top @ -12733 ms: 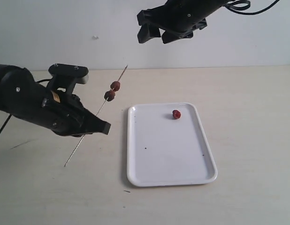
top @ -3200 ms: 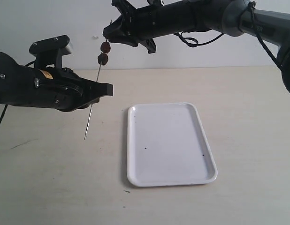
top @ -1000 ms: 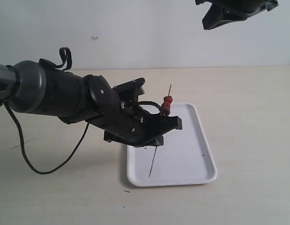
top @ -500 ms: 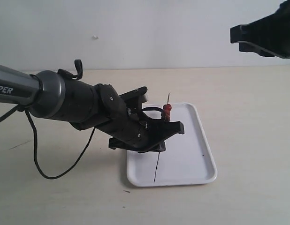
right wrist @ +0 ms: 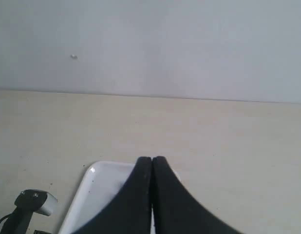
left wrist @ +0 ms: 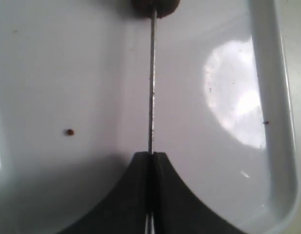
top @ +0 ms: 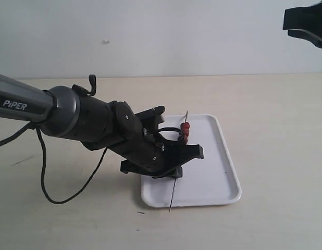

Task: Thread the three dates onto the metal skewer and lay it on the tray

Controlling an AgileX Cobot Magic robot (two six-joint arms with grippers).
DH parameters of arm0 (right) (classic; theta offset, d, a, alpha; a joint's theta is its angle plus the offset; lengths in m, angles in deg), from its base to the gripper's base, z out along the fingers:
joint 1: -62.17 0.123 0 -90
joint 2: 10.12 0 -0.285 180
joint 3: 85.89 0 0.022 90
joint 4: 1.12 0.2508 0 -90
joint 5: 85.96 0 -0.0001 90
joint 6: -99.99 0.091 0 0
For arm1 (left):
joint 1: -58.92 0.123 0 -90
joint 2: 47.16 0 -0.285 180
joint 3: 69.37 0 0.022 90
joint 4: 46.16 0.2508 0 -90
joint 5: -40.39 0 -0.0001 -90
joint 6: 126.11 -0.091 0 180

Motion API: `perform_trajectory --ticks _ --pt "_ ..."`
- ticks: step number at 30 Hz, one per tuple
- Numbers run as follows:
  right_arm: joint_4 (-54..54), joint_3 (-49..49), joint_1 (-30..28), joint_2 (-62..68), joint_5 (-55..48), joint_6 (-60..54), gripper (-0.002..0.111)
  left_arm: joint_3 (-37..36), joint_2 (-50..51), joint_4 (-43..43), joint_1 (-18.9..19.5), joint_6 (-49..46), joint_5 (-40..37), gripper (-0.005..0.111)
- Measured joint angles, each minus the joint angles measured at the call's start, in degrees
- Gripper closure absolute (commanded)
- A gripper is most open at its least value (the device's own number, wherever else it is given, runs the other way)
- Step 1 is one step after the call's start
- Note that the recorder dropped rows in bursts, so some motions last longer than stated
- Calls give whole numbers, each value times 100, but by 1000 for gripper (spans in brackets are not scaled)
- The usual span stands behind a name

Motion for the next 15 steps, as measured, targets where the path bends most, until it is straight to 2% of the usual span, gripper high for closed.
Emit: perform_trajectory --ticks 3,10,12,15 --pt "36 0 0 -15 0 0 108 4 13 0 0 0 -21 100" --pt "45 0 0 -25 0 0 108 26 13 -61 0 0 -56 65" --pt "45 0 0 -25 0 0 108 26 -13 -70 -2 0 -56 60" --pt "60 0 0 -25 0 0 108 48 -20 -70 -2 -27 -56 58"
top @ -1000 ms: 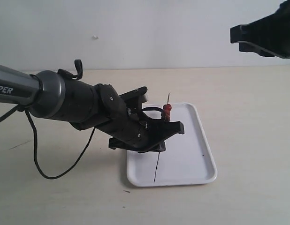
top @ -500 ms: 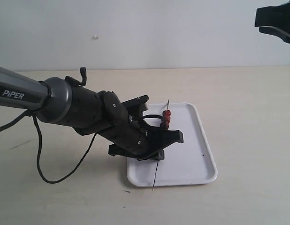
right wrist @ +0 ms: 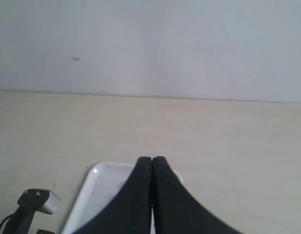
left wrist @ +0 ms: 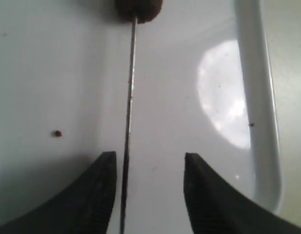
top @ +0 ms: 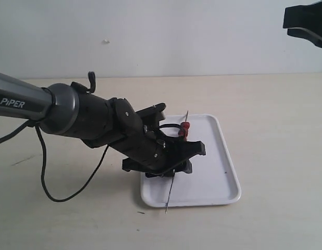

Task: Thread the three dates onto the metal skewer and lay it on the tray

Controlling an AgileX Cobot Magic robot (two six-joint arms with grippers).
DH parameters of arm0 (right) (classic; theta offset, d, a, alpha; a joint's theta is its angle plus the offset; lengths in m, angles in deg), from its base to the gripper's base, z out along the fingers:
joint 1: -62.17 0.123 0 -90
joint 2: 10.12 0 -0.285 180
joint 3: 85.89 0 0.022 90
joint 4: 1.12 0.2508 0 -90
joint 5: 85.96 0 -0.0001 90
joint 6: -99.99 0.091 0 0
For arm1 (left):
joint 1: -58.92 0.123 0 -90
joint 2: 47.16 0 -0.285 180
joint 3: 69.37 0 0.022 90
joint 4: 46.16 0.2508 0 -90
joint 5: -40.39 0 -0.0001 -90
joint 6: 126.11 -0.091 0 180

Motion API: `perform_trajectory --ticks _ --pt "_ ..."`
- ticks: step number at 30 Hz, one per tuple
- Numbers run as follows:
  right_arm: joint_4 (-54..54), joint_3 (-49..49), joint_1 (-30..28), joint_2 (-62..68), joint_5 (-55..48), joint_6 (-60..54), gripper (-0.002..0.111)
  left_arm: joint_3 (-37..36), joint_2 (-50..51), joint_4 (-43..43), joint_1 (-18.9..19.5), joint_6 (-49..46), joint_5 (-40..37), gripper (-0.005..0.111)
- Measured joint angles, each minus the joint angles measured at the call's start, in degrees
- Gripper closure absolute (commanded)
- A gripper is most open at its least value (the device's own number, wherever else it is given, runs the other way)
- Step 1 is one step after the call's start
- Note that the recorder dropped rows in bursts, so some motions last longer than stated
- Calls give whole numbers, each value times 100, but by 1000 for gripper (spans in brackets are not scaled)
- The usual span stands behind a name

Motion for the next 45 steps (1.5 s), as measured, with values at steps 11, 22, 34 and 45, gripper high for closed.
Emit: perform_trajectory --ticks 11,22,34,45 --pt "37 0 0 0 -45 -90 108 -14 -254 285 0 -288 -115 58" --pt "47 -12 0 -215 -130 -300 108 -54 -832 1002 244 -319 -210 85" --pt "196 -1618 0 -1942 1047 -506 108 -1296 -3029 1789 257 -577 586 106" --pt "256 -3199 0 -3902 2099 -417 108 -3690 -6193 2619 257 -616 2370 106"
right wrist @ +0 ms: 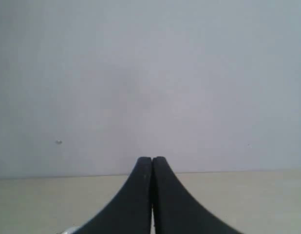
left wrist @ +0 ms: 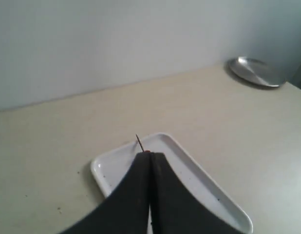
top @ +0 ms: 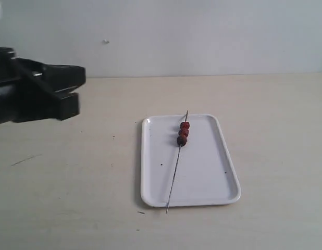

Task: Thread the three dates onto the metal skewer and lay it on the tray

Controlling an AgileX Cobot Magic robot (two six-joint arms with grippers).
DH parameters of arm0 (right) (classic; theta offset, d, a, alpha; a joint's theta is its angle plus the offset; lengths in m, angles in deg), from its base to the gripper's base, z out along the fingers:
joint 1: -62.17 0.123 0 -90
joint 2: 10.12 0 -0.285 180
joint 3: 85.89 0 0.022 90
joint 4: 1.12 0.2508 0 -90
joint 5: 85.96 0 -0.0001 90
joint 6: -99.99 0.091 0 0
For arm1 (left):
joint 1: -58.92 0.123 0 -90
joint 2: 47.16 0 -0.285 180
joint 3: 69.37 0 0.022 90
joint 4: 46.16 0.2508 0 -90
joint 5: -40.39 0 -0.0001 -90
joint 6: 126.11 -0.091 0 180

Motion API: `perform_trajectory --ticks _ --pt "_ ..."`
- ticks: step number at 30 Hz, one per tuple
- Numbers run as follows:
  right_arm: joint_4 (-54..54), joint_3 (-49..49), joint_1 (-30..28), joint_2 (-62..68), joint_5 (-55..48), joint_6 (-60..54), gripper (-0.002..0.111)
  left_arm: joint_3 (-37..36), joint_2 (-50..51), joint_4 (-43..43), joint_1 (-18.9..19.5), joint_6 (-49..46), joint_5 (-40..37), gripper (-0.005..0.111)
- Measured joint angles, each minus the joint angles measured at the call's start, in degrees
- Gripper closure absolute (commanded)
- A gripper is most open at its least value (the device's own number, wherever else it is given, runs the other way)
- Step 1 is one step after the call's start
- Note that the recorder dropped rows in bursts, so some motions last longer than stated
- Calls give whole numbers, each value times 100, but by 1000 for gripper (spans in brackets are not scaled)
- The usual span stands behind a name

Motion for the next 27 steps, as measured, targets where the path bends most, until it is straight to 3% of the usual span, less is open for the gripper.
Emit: perform_trajectory --ticks 9,13,18,27 --pt "0 -636 0 -1272 174 10 108 -2232 -3555 275 0 -166 983 106" --pt "0 -676 0 -1705 -67 72 108 -2747 -4528 275 0 -260 1094 106" --pt "0 -676 0 -1753 -522 72 108 -2998 -5106 275 0 -292 1094 106" --pt "0 -676 0 -1753 -632 82 108 -3033 -5187 275 0 -303 986 106"
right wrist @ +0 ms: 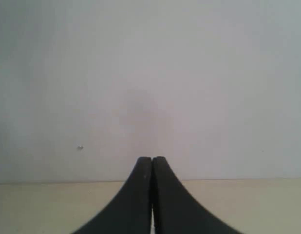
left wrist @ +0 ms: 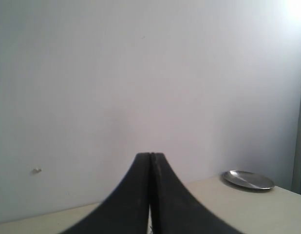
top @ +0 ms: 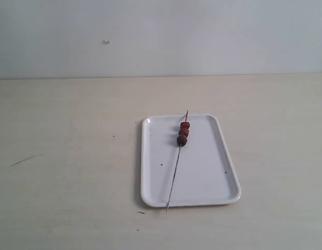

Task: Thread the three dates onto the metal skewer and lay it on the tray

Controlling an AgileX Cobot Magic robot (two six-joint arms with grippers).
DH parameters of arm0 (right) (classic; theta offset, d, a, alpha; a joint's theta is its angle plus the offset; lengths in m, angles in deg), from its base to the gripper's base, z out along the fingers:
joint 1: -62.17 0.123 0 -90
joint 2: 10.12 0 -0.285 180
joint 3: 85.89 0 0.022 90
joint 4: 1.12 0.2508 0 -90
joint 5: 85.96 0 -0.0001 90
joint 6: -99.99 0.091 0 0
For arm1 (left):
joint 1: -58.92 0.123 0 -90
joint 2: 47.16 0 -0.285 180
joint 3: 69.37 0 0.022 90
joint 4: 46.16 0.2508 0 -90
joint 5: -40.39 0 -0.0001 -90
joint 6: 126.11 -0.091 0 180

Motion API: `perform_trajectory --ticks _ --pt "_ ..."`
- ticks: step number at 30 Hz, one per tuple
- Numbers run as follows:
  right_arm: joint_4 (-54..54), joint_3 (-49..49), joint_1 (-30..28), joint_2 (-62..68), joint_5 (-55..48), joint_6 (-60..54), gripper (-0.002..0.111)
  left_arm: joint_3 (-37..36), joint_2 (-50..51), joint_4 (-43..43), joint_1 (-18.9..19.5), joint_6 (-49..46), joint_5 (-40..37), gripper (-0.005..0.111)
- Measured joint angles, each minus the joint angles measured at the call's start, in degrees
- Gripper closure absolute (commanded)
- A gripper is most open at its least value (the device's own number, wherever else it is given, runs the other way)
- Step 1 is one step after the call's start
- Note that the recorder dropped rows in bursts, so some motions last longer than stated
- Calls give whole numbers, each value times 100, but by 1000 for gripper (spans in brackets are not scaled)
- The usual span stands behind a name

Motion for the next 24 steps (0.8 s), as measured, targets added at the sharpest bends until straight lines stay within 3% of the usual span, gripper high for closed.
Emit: perform_trajectory --ticks 11,13,16,21,24 --pt "0 0 0 0 0 11 108 0 -142 9 -26 0 -40 106" --pt "0 0 0 0 -11 11 108 0 -289 22 125 0 -97 106" --pt "0 0 0 0 -11 11 108 0 -457 6 712 1 -216 106" --pt "0 0 0 0 -23 11 108 0 -607 -84 2115 117 -996 106" --pt "0 0 0 0 -23 11 108 0 -621 -84 2666 130 -1373 106"
